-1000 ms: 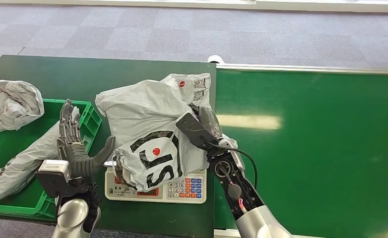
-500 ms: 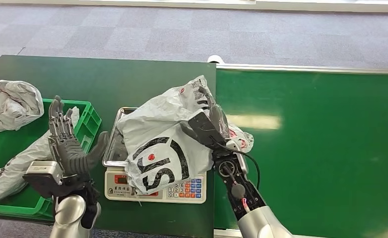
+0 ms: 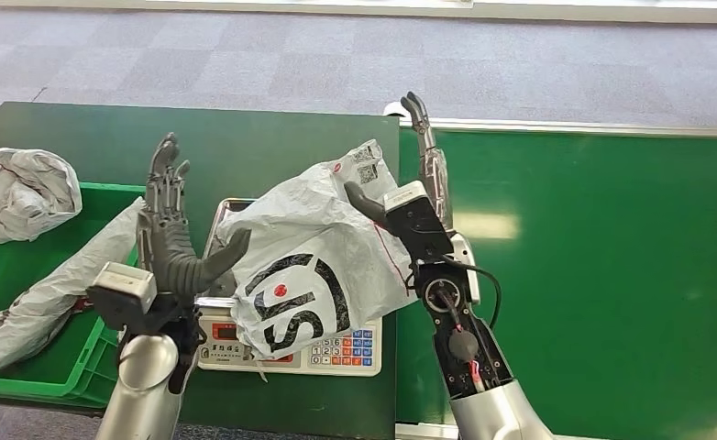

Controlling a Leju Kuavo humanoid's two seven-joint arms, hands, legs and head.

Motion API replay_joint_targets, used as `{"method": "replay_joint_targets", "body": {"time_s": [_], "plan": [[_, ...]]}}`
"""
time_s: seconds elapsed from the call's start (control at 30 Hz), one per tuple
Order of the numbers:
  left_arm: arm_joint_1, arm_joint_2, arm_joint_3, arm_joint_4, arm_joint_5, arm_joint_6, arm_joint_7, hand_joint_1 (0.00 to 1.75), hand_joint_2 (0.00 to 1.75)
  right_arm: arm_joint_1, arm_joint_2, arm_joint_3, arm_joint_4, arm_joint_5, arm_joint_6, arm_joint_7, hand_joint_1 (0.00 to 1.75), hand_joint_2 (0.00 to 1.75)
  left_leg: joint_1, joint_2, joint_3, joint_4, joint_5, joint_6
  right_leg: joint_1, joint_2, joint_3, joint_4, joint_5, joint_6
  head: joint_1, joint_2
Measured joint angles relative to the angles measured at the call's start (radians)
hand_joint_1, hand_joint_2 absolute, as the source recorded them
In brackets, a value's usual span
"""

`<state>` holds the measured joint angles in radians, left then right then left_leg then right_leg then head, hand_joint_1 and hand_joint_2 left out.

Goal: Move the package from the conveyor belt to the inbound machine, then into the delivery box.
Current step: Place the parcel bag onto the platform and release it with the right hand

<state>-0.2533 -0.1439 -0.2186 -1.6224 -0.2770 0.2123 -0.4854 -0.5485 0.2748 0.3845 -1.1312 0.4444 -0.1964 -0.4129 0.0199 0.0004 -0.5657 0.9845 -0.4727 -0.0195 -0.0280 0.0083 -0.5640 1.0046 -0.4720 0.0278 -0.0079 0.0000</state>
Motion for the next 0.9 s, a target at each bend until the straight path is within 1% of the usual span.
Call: {"method": "replay_joint_targets", "body": {"time_s": [0.1,0.23,0.33,0.37,0.43,0.5,0.63,0.67,0.7,0.77,0.8,0.83,0.9], "plan": [[-0.064,-0.003,-0.042,0.037,-0.073,-0.054,0.074,0.0,1.75,0.017,-0.012,0.0,-0.103,0.061,-0.039,0.024,0.0,1.75,0.0,0.0,0.0,0.0,0.0,0.0,0.0,0.0,0.0,0.0,0.0,0.0,0.0,0.0],[-0.153,-0.011,-0.084,0.139,-0.157,-0.103,0.157,0.0,1.75,0.056,-0.043,0.0,-0.242,0.162,-0.088,0.086,0.0,1.75,0.0,0.0,0.0,0.0,0.0,0.0,0.0,0.0,0.0,0.0,0.0,0.0,0.0,0.0],[-0.201,-0.015,-0.099,0.213,-0.18,-0.118,0.177,0.0,1.75,0.083,-0.064,-0.004,-0.317,0.19,-0.098,0.102,0.0,1.75,0.0,0.002,0.0,0.0,0.0,0.0,0.0,0.001,0.0,0.0,0.0,0.0,0.0,0.0],[-0.214,-0.016,-0.102,0.235,-0.184,-0.137,0.189,0.0,1.75,0.091,-0.069,-0.006,-0.334,0.193,-0.101,0.103,0.0,1.75,0.0,0.002,0.0,0.0,0.0,0.0,0.0,0.001,-0.001,0.0,0.0,0.0,0.0,0.0],[-0.247,-0.016,-0.109,0.302,-0.189,-0.204,0.215,0.0,1.75,0.113,-0.078,-0.015,-0.367,0.188,-0.109,0.102,0.0,1.75,0.0,0.0,0.0,0.0,0.0,0.0,0.0,0.0,-0.001,0.0,0.0,0.0,0.0,0.0],[-0.283,-0.017,-0.112,0.394,-0.19,-0.253,0.214,0.0,1.75,0.141,-0.086,-0.029,-0.399,0.178,-0.114,0.094,0.0,1.75,0.0,0.001,0.0,0.0,0.0,0.0,0.0,0.0,0.0,0.0,0.001,-0.001,0.0,0.0],[-0.339,-0.018,-0.113,0.556,-0.217,-0.259,0.198,0.0,1.75,0.198,-0.1,-0.053,-0.447,0.172,-0.121,0.077,0.0,1.75,0.0,0.004,0.0,0.0,0.0,0.0,0.0,0.003,-0.001,0.0,0.001,-0.001,0.0,0.0],[-0.354,-0.018,-0.113,0.601,-0.234,-0.258,0.203,0.1,1.75,0.218,-0.103,-0.059,-0.459,0.171,-0.123,0.072,0.0,1.75,0.0,0.003,0.0,0.0,0.0,0.0,0.0,0.003,-0.001,0.0,0.001,-0.001,0.0,0.0],[-0.37,-0.019,-0.114,0.656,-0.256,-0.257,0.208,0.45,1.75,0.242,-0.106,-0.067,-0.472,0.166,-0.125,0.065,0.0,1.75,0.0,0.002,0.0,0.0,0.0,0.0,0.0,0.002,-0.001,0.0,0.001,-0.001,0.0,0.0],[-0.402,-0.018,-0.115,0.766,-0.293,-0.269,0.213,1.28,1.75,0.295,-0.116,-0.085,-0.493,0.138,-0.128,0.043,0.0,1.75,0.0,0.002,0.0,0.0,0.0,0.0,0.0,0.002,-0.001,0.0,0.001,-0.001,0.0,0.0],[-0.415,-0.016,-0.116,0.819,-0.308,-0.28,0.212,1.61,1.75,0.319,-0.121,-0.094,-0.501,0.116,-0.127,0.03,0.0,1.75,0.0,0.003,0.0,0.0,0.0,0.0,0.0,0.002,-0.001,0.0,0.001,-0.001,0.0,0.0],[-0.428,-0.015,-0.118,0.865,-0.321,-0.291,0.212,1.69,1.75,0.341,-0.127,-0.102,-0.507,0.093,-0.124,0.016,0.0,1.75,0.0,0.003,0.0,0.0,0.0,0.0,0.0,0.003,-0.001,0.0,0.001,-0.001,0.0,0.0],[-0.452,-0.012,-0.122,0.946,-0.341,-0.303,0.211,1.71,1.75,0.376,-0.138,-0.113,-0.517,0.05,-0.108,-0.009,0.0,1.75,0.0,0.003,0.0,0.0,0.0,0.0,0.0,0.003,-0.001,0.0,0.001,-0.001,0.0,0.0]]}}
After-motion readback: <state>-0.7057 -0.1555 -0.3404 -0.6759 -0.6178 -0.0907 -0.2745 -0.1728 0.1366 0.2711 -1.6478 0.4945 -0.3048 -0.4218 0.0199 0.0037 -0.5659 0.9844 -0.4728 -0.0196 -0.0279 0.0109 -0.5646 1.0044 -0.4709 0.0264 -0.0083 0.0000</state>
